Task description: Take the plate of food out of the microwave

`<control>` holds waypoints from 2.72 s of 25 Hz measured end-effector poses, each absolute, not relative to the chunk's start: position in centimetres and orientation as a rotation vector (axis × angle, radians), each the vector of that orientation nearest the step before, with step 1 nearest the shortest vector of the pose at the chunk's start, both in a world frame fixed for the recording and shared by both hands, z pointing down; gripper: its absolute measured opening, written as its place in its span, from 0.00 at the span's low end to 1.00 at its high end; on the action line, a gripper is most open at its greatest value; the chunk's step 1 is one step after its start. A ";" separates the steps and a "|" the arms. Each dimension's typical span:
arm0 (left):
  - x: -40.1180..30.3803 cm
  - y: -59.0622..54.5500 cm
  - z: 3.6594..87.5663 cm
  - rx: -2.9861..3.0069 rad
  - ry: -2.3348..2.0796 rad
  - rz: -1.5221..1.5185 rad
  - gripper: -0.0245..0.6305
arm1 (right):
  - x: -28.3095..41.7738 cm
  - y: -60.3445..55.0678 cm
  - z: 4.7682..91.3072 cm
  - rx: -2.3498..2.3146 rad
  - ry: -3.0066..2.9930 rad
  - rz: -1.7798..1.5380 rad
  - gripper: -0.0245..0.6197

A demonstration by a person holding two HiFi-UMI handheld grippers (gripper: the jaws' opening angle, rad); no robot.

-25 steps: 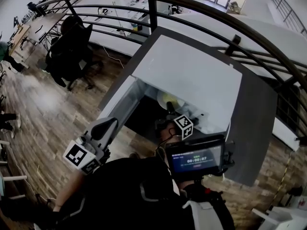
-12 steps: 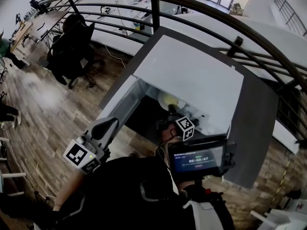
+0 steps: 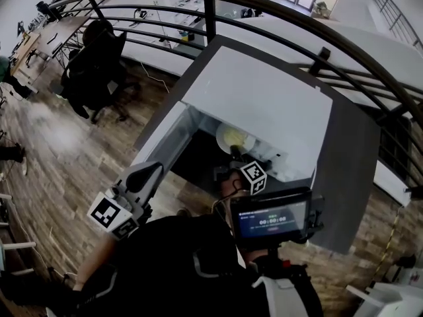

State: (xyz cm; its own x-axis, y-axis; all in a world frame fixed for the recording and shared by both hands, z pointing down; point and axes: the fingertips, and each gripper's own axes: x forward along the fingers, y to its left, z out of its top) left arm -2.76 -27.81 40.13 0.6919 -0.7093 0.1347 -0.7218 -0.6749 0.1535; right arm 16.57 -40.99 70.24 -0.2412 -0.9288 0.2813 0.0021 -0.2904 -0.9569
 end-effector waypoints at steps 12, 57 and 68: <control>-3.4 -26.9 39.9 2.738 -1.083 0.077 0.04 | 15.2 -37.9 68.4 -1.212 1.274 -1.607 0.07; -4.6 -17.7 38.7 2.914 -0.547 -0.084 0.04 | 14.6 -14.0 49.2 -1.177 1.202 -1.391 0.08; -2.3 -16.8 37.2 2.951 -0.593 -0.068 0.04 | 16.4 -13.5 45.3 -1.101 1.284 -1.376 0.07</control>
State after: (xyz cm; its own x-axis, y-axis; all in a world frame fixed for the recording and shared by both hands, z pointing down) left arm -2.28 -16.85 37.19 0.9217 -0.3875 -0.0187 -0.3816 -0.9142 0.1365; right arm 16.36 -13.49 45.33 -0.1718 -0.9850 0.0183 0.0502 -0.0273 -0.9984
